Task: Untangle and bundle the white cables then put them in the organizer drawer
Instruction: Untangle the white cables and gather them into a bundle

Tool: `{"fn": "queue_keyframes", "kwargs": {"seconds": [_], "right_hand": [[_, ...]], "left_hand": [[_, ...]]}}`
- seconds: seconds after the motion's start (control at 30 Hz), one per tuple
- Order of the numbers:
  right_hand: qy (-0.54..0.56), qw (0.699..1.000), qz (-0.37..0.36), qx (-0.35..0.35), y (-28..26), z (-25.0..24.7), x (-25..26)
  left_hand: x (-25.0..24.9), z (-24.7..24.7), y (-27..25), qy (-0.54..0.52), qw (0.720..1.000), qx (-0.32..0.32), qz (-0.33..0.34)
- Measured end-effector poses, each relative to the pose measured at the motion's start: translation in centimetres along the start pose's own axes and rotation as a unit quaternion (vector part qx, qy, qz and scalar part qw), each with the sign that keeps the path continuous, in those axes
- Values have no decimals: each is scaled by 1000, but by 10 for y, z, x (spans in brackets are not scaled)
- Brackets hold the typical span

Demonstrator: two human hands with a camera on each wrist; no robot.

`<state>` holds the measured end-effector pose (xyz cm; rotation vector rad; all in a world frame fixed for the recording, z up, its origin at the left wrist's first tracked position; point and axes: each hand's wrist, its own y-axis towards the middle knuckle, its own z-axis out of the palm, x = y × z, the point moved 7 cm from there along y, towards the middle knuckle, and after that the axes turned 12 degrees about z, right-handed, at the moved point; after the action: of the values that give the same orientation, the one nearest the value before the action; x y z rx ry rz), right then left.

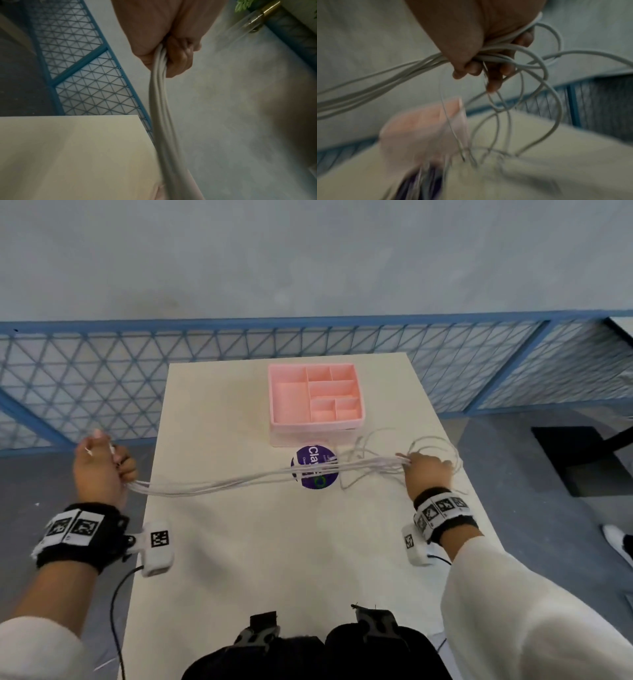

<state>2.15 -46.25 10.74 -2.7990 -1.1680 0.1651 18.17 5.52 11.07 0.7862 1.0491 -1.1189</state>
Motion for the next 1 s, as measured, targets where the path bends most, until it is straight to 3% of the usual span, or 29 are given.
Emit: {"fn": "queue_keyframes", "kwargs": {"seconds": [0.07, 0.13, 0.23, 0.3, 0.43, 0.53, 0.63, 0.73, 0.83, 0.9, 1.0], "right_hand": [[102, 985, 44, -131, 4, -59, -11], [104, 980, 60, -159, 0, -76, -15], [-39, 999, 6, -34, -6, -29, 1], [-60, 995, -67, 36, -19, 4, 19], [-31, 978, -168, 121, -51, 48, 60], [33, 968, -181, 173, -70, 60, 81], [85, 962, -186, 178, -87, 61, 98], [156, 957, -189, 156, -97, 51, 113], [200, 944, -217, 148, -108, 38, 129], [209, 936, -240, 150, -111, 33, 137], [210, 931, -250, 163, -101, 35, 131]], "left_hand": [[4, -3, 9, -24, 1000, 2, -17], [2, -7, 16, -31, 999, -22, -18], [-3, 2, 8, 14, 999, -43, 14], [-2, 25, -3, 71, 997, -1, 31], [-1, 79, -29, 110, 987, 106, 41], [-5, 100, -47, 93, 985, 138, 41], [2, 113, -68, 146, 972, 181, 21], [28, 138, -110, 240, 922, 302, -20], [65, 160, -154, 333, 833, 442, -18], [89, 166, -172, 358, 788, 500, -32], [99, 163, -170, 368, 783, 502, -23]]}}
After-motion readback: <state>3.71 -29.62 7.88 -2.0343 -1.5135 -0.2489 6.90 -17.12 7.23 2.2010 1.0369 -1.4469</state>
